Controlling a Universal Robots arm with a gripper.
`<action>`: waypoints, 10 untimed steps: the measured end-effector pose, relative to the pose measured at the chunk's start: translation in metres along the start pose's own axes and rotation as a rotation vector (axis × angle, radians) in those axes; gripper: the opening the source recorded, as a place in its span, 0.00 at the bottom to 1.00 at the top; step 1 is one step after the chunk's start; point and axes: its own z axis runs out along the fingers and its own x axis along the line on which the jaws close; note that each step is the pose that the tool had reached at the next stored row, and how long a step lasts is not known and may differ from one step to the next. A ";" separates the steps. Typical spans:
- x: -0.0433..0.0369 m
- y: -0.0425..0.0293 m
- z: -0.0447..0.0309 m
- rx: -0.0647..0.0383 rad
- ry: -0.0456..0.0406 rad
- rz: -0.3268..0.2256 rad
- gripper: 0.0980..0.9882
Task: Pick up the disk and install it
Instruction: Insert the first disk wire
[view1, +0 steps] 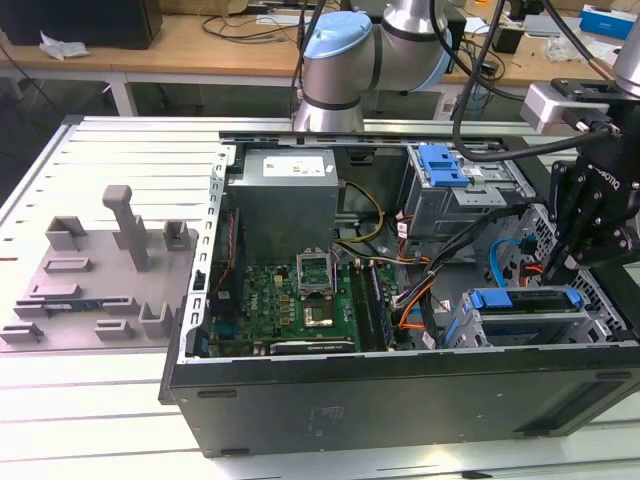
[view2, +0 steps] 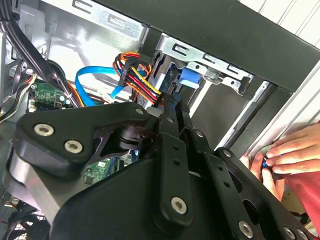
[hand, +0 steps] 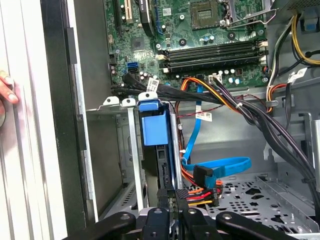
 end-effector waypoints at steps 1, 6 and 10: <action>0.0000 0.0000 0.0001 0.000 0.0004 0.003 0.08; -0.0036 -0.0004 -0.0002 0.000 0.0193 0.022 0.08; -0.0038 -0.0004 0.0005 0.001 0.0312 0.023 0.08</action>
